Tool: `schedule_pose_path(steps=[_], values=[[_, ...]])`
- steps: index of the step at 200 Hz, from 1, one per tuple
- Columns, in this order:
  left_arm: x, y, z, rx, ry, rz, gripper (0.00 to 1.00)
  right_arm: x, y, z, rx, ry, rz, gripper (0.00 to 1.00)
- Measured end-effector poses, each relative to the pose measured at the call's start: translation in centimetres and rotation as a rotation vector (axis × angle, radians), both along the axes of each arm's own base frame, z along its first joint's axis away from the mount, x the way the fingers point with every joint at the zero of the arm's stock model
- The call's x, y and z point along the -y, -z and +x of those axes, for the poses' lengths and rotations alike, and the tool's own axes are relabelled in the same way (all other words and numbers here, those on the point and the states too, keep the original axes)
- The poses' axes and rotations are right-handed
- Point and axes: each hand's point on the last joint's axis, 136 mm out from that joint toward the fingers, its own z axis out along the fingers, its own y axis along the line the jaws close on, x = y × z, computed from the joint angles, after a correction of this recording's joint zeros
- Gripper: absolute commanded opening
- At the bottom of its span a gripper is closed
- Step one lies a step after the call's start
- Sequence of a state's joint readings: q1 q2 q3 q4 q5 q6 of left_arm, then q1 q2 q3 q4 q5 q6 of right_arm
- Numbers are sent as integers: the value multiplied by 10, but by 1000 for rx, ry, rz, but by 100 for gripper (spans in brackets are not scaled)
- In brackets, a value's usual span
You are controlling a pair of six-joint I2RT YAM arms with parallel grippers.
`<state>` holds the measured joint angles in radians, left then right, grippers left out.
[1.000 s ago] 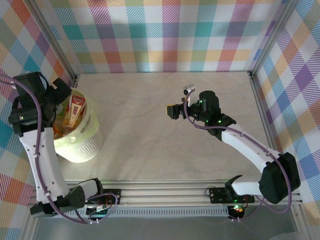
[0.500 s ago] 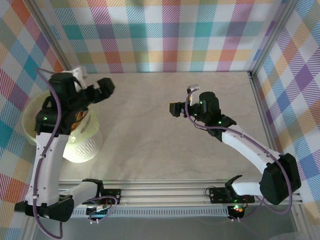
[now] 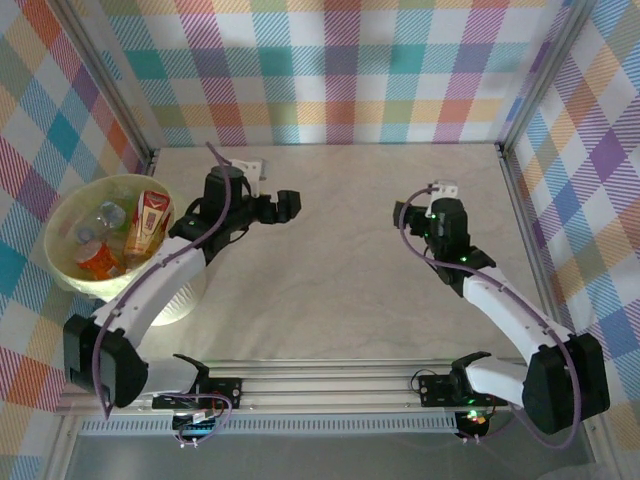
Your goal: Put the plastic bottles in the bin
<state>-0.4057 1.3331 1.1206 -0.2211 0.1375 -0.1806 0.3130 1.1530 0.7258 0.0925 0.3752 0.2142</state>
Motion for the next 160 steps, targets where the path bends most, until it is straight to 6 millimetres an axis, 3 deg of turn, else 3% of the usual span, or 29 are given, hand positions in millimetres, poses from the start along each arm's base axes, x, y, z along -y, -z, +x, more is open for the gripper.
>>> schedule_pose_path(steps=[36,64,93,131,160], values=[[-9,51,13,7,-15,137,100,63,55,4,-99,168,-86,100],[-35,99,6,-5,-57,252,100,87,104,10,-203,191,-103,100],[-77,121,11,-29,-153,300,100,89,140,14,-261,137,-93,100],[-134,138,16,-30,-299,309,100,68,138,20,-152,9,-58,100],[-152,159,13,-38,-334,304,100,61,144,11,-104,-35,-51,100]])
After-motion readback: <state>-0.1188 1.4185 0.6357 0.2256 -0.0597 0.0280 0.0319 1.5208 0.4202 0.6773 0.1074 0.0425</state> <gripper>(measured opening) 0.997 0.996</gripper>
